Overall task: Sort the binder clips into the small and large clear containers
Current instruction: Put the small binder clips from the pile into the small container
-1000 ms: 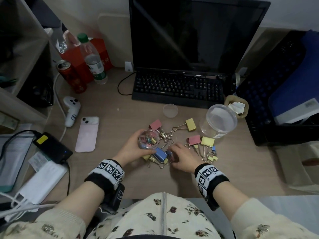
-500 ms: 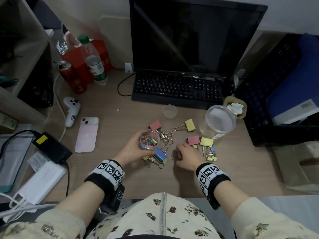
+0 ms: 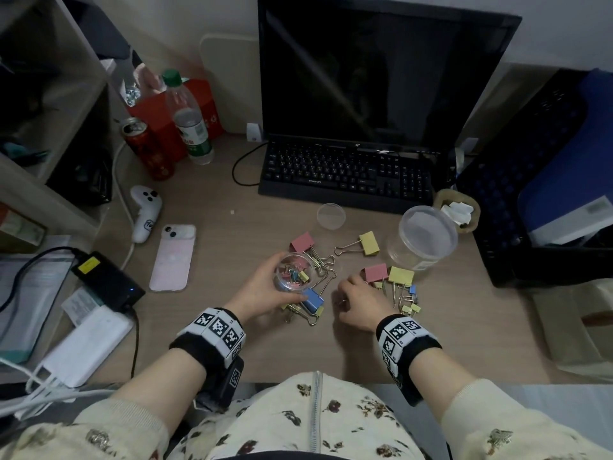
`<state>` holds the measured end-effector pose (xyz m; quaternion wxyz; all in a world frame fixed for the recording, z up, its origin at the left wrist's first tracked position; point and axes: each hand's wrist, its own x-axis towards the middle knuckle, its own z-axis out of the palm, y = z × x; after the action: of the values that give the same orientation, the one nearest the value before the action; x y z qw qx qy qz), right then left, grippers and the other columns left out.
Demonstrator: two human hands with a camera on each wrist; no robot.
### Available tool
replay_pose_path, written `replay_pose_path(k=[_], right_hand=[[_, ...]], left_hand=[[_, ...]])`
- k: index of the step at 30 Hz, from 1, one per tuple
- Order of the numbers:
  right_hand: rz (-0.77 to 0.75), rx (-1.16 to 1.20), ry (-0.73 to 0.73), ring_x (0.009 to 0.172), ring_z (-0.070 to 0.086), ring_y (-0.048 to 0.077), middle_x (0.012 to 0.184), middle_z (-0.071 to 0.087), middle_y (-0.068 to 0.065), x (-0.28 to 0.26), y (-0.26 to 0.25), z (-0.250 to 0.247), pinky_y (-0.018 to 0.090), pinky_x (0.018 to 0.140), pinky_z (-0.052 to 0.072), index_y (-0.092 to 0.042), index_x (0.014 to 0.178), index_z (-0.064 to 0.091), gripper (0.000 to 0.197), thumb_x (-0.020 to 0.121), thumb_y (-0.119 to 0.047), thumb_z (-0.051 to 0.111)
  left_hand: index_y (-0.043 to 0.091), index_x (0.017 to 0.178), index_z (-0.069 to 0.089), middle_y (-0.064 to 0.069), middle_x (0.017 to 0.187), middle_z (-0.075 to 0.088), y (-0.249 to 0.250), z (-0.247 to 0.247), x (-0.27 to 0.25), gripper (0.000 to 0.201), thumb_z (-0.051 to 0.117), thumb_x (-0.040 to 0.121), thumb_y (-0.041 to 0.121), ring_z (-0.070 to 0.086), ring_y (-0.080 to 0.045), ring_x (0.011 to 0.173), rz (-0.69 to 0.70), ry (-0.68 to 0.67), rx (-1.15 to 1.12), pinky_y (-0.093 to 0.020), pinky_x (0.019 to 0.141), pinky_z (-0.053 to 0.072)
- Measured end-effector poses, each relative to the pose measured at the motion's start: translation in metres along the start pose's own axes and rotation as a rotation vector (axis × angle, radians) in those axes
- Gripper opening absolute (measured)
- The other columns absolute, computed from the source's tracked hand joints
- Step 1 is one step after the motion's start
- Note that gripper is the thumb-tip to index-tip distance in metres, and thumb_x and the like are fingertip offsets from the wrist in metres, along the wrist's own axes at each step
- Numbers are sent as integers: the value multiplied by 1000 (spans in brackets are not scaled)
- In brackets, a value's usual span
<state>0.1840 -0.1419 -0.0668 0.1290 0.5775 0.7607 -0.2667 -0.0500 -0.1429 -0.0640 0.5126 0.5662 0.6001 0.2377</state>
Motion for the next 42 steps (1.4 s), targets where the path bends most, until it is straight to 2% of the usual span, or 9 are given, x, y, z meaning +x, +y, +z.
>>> replay_pose_path(k=[11,17,22,25,28,31,34,38,42], right_hand=[[47,6,-16,105,54,30,122,45,9,0,3,5,40,82,50,-12,124,46,55,77,-29,71],[22,64,-23,108,53,30,119,53,9,-3,4,5,38,86,49,-11,116,48,42,79,-20,65],[10,162,36,99,60,26,107,62,7,-4,10,-2,31,80,49,-13,102,64,21,82,-16,60],[2,224,107,91,61,22,101,65,4,-5,13,-9,26,74,46,-14,101,68,18,85,-17,59],[-14,323,215,85,60,17,92,67,0,-4,12,-23,30,77,50,-18,96,70,13,88,-23,60],[-81,398,371,83,58,14,85,63,-7,-1,6,-43,35,78,49,-19,89,69,12,89,-27,61],[-212,391,484,78,55,12,82,61,-7,-3,-12,-62,28,72,46,-17,86,67,15,90,-30,62],[-354,447,490,79,58,10,85,67,-5,-5,-41,-73,20,71,44,-14,90,71,19,90,-31,64],[-372,512,400,83,63,4,91,72,-8,-2,-50,-68,22,75,50,-20,97,73,22,90,-38,64]], left_hand=[[22,132,50,5,125,60,-2,4,-2,85,94,59,23,60,-7,113,24,0,17,-28,102,47],[28,133,49,8,128,58,-4,4,0,89,94,56,34,57,-8,115,8,-27,44,-32,103,48],[26,131,49,7,125,58,1,6,3,82,92,62,24,58,-3,110,21,-40,45,-17,93,46],[27,134,48,5,129,57,3,7,6,86,93,61,26,58,-6,113,24,-50,46,-28,100,48],[30,132,48,5,129,56,3,8,9,88,93,56,34,58,-7,114,14,-68,51,-34,104,48],[33,132,48,7,130,56,4,11,11,96,90,47,49,58,-8,116,15,-84,36,-36,105,48],[28,134,46,6,130,56,8,15,14,97,93,51,42,57,-8,116,18,-95,55,-35,104,47],[33,121,52,10,116,63,15,18,15,74,93,60,24,63,-3,105,65,-96,48,-35,98,52],[36,119,54,15,113,64,18,16,14,74,93,56,34,63,-3,105,51,-92,19,-38,94,54]])
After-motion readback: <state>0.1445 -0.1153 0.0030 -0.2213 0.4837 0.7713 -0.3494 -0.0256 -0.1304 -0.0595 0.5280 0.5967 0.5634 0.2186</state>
